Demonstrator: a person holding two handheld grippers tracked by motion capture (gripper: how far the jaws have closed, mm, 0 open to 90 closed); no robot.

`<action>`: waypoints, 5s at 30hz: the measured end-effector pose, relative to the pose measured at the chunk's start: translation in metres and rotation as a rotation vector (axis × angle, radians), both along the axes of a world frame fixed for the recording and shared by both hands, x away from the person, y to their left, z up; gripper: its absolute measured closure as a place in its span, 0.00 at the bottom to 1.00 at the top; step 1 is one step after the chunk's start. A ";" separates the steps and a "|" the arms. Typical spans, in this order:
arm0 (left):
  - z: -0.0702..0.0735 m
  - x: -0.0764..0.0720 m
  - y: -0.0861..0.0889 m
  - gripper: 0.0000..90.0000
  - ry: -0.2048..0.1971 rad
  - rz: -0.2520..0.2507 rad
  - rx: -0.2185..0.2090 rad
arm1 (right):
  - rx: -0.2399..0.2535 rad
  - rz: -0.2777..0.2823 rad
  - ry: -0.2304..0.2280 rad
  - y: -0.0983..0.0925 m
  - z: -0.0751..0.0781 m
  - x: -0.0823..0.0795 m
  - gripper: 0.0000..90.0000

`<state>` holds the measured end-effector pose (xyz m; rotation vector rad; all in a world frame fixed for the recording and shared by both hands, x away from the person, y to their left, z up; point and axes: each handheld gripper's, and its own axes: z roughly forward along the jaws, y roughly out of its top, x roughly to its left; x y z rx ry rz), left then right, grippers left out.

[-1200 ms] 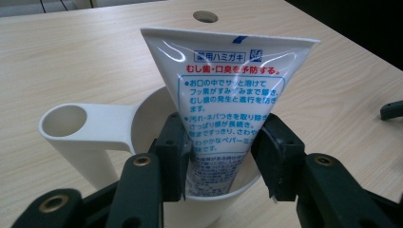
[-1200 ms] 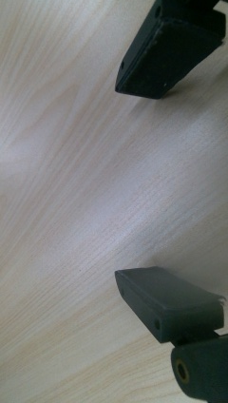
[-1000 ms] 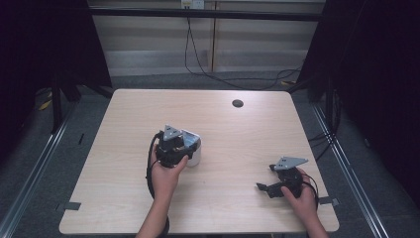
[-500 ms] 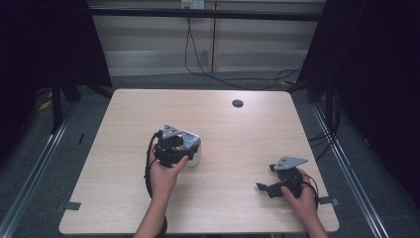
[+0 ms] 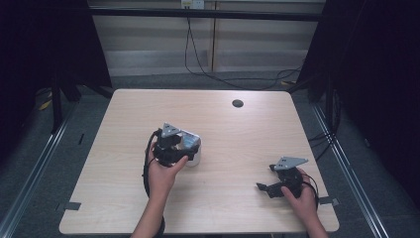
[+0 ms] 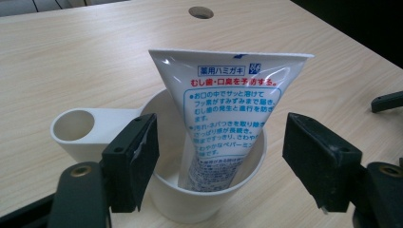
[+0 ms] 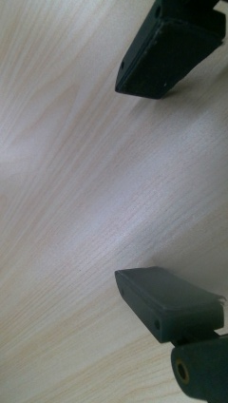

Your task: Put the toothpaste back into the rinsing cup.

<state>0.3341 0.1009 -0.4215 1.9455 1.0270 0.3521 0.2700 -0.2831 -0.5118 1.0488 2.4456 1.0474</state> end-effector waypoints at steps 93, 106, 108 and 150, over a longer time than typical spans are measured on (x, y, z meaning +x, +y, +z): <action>-0.029 -0.017 0.089 0.18 0.101 -0.033 0.022 | 0.003 0.001 0.001 0.000 0.000 0.000 0.11; -0.043 -0.020 0.103 0.18 0.120 0.004 0.036 | 0.002 0.001 0.000 0.000 0.000 0.000 0.11; -0.044 -0.020 0.105 0.18 0.119 0.007 0.043 | 0.002 0.002 0.000 0.000 0.000 0.000 0.11; -0.075 -0.032 0.123 0.18 0.132 0.048 0.134 | 0.003 0.003 0.000 0.000 0.000 0.000 0.11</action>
